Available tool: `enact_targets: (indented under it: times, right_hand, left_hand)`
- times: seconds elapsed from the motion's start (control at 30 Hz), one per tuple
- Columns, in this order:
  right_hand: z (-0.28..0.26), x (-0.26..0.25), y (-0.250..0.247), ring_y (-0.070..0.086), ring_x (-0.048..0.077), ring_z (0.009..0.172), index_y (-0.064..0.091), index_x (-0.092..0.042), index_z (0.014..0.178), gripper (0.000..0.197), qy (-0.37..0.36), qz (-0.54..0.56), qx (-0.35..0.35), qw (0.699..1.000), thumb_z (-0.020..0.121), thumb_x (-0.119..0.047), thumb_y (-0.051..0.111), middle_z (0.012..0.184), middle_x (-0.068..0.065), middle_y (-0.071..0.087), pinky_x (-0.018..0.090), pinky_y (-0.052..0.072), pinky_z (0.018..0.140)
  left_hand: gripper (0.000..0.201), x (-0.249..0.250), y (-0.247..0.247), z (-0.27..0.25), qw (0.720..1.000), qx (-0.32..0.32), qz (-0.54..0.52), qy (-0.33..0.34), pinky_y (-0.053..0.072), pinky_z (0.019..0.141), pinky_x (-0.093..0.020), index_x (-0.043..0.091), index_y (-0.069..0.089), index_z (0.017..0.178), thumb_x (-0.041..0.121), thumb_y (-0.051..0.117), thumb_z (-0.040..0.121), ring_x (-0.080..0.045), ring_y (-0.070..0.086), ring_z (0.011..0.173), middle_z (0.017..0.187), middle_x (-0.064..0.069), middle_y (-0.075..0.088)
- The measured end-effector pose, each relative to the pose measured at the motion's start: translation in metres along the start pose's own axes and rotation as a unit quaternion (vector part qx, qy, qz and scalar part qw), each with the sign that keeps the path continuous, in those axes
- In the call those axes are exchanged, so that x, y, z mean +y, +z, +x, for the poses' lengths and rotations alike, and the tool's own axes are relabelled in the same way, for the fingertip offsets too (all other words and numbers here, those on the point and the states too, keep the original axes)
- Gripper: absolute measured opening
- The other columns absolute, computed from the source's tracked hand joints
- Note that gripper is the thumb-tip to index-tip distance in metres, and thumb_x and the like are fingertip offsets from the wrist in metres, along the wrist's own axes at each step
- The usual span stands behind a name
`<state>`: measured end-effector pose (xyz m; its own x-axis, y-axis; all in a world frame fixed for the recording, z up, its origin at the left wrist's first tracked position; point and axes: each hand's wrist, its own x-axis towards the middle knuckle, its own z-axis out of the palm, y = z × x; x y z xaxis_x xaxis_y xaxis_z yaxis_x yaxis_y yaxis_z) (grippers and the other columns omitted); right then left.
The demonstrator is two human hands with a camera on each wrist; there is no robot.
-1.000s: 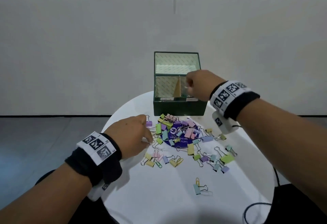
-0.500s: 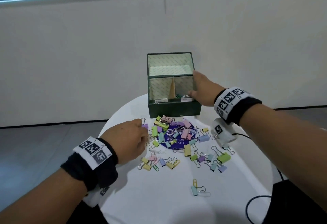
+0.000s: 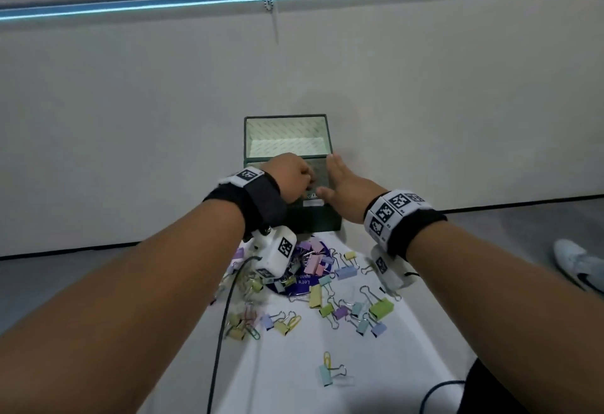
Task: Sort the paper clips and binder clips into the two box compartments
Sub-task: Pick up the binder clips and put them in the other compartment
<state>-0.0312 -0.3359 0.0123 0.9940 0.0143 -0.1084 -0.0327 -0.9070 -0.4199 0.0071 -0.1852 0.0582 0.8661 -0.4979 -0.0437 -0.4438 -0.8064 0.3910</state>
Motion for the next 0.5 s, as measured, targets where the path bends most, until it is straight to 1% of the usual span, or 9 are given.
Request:
enact_targets:
  times: [0.07, 0.13, 0.2, 0.23, 0.27, 0.33, 0.4, 0.47, 0.5]
  right_hand:
    - [0.001, 0.002, 0.001, 0.026, 0.028, 0.15, -0.014, -0.022, 0.158, 0.077, 0.002, -0.002, -0.003, 1.0, 0.105, -0.046, 0.036, 0.166, -0.004, -0.02, 0.042, 0.027, 0.119]
    - [0.002, 0.003, 0.001, 0.022, 0.028, 0.151, -0.015, -0.022, 0.158, 0.077, 0.003, -0.002, -0.006, 1.0, 0.104, -0.047, 0.035, 0.165, -0.004, -0.021, 0.042, 0.025, 0.121]
    - [0.003, 0.003, 0.001, 0.019, 0.028, 0.152, -0.016, -0.022, 0.157, 0.077, -0.003, -0.001, -0.009, 1.0, 0.105, -0.047, 0.034, 0.165, -0.003, -0.022, 0.043, 0.023, 0.121]
    - [0.003, 0.004, 0.002, 0.018, 0.028, 0.152, -0.016, -0.021, 0.157, 0.077, -0.005, 0.0, -0.012, 1.0, 0.105, -0.047, 0.033, 0.165, -0.003, -0.022, 0.043, 0.022, 0.121]
    - [0.003, 0.004, 0.002, 0.016, 0.027, 0.153, -0.017, -0.021, 0.157, 0.076, -0.006, 0.002, -0.014, 1.0, 0.105, -0.047, 0.033, 0.165, -0.003, -0.023, 0.043, 0.021, 0.121]
    - [0.003, 0.005, 0.004, 0.015, 0.026, 0.153, -0.017, -0.021, 0.157, 0.075, -0.003, 0.005, -0.016, 1.0, 0.106, -0.046, 0.032, 0.164, -0.003, -0.024, 0.045, 0.021, 0.122]
    - [0.004, 0.003, 0.006, 0.016, 0.028, 0.153, -0.017, -0.022, 0.157, 0.074, 0.001, 0.011, -0.017, 1.0, 0.106, -0.045, 0.032, 0.164, -0.004, -0.024, 0.048, 0.021, 0.122]
    - [0.005, 0.002, 0.006, 0.015, 0.028, 0.153, -0.017, -0.021, 0.157, 0.074, 0.002, 0.01, -0.014, 1.0, 0.106, -0.044, 0.032, 0.164, -0.003, -0.025, 0.048, 0.021, 0.122]
    - [0.005, 0.002, 0.006, 0.015, 0.028, 0.153, -0.017, -0.02, 0.157, 0.074, 0.003, 0.007, -0.013, 1.0, 0.106, -0.043, 0.032, 0.164, -0.003, -0.025, 0.047, 0.021, 0.122]
  left_hand:
    - [0.027, 0.001, -0.001, 0.003, 1.0, -0.015, -0.014, -0.009, 0.057, 0.081, -0.033, 0.009, 0.071, 0.115, 0.006, 0.051, 0.097, -0.025, 0.07, 0.094, 0.102, -0.008, 0.073]
    - [0.029, -0.003, -0.01, -0.008, 0.999, 0.005, -0.04, 0.011, 0.054, 0.079, -0.029, 0.014, 0.07, 0.116, 0.004, 0.055, 0.094, -0.019, 0.069, 0.089, 0.098, -0.001, 0.072]
    - [0.021, -0.011, -0.023, -0.031, 0.997, 0.04, 0.013, 0.065, 0.05, 0.078, -0.023, 0.027, 0.071, 0.105, 0.014, 0.063, 0.09, -0.009, 0.065, 0.088, 0.094, 0.013, 0.068]
    - [0.014, -0.014, -0.028, -0.048, 0.994, 0.029, 0.054, 0.088, 0.048, 0.075, -0.022, 0.032, 0.069, 0.096, 0.02, 0.065, 0.089, -0.004, 0.062, 0.083, 0.089, 0.017, 0.066]
    - [0.008, -0.016, -0.03, -0.065, 0.991, -0.007, 0.089, 0.1, 0.049, 0.072, -0.022, 0.033, 0.067, 0.09, 0.025, 0.067, 0.089, 0.0, 0.06, 0.076, 0.083, 0.017, 0.065]
    - [0.002, -0.021, -0.021, -0.097, 0.978, -0.112, 0.138, 0.108, 0.049, 0.067, -0.02, 0.034, 0.068, 0.088, 0.035, 0.068, 0.088, 0.001, 0.061, 0.068, 0.079, 0.016, 0.066]
    - [0.012, -0.026, -0.001, -0.122, 0.955, -0.189, 0.185, 0.136, 0.05, 0.069, -0.021, 0.034, 0.07, 0.092, 0.045, 0.067, 0.086, -0.001, 0.06, 0.074, 0.085, 0.016, 0.065]
    - [0.022, -0.03, 0.017, -0.137, 0.927, -0.225, 0.252, 0.165, 0.049, 0.073, -0.026, 0.033, 0.07, 0.099, 0.049, 0.064, 0.085, -0.006, 0.056, 0.082, 0.094, 0.016, 0.058]
    - [0.024, -0.032, 0.023, -0.141, 0.915, -0.232, 0.282, 0.172, 0.047, 0.073, -0.026, 0.033, 0.069, 0.102, 0.048, 0.064, 0.084, -0.009, 0.053, 0.085, 0.097, 0.015, 0.054]
